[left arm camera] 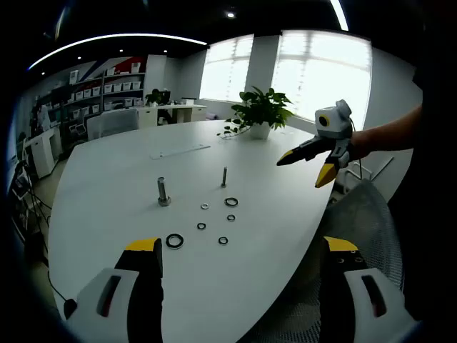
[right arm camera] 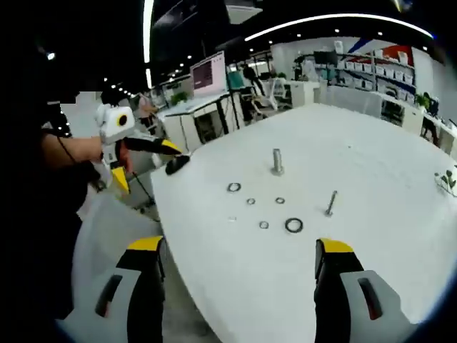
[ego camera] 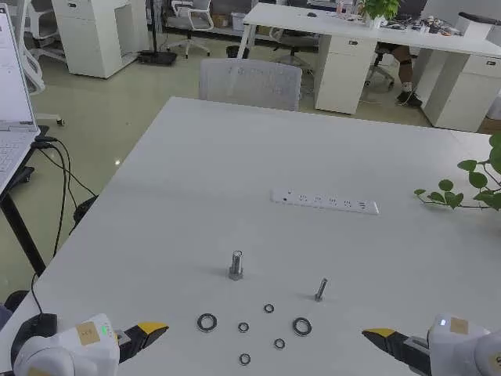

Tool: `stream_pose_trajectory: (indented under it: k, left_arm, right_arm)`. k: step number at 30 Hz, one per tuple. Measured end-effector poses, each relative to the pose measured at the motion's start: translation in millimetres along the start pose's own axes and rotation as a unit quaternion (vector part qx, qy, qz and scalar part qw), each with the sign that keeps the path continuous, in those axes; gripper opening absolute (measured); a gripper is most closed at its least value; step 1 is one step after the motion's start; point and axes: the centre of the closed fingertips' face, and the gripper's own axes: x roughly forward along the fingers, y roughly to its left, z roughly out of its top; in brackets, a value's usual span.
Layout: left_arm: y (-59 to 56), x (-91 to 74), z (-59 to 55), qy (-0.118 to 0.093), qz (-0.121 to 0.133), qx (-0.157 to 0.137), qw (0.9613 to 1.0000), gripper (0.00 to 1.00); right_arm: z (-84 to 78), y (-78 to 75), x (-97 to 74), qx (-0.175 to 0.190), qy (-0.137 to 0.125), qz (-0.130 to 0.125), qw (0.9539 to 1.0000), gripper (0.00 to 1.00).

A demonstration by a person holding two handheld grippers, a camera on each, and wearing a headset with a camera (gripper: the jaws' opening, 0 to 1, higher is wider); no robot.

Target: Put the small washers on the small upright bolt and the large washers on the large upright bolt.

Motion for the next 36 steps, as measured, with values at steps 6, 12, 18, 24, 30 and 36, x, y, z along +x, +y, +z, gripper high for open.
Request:
stream_pose_trajectory:
  k: [6,12,18,24,30,36]
  left_arm:
    - [1.1,-0.9,0.3,0.003,0.002,0.004,1.0,0.91]
    - [-3.0,0.7,-3.6,0.006,-0.002,-0.001,1.0,0.91]
    - [-6.5,2.0,-6.3,0.01,-0.002,0.001,0.9999,0.91]
    - [-11.1,3.5,-8.4,0.016,-0.004,0.008,0.9998,0.91]
    - [-12.3,4.4,-8.4,0.018,-0.004,0.005,0.9998,0.9]
    - [-17.0,7.2,-10.5,0.021,-0.011,0.0,0.9997,0.91]
  right_arm:
    - [1.9,-1.8,2.9,-0.005,0.002,-0.002,1.0,0.89]
    - [3.6,-0.7,3.5,-0.005,0.001,0.002,1.0,0.9]
    - [3.5,-2.0,6.8,-0.014,0.012,0.005,0.9998,0.89]
    - [7.9,-6.8,11.1,-0.023,0.029,0.009,0.9993,0.88]
    - [15.3,-11.8,17.5,-0.043,0.04,0.016,0.9982,0.87]
    - [19.7,-18.0,25.9,-0.057,0.057,0.019,0.9966,0.84]
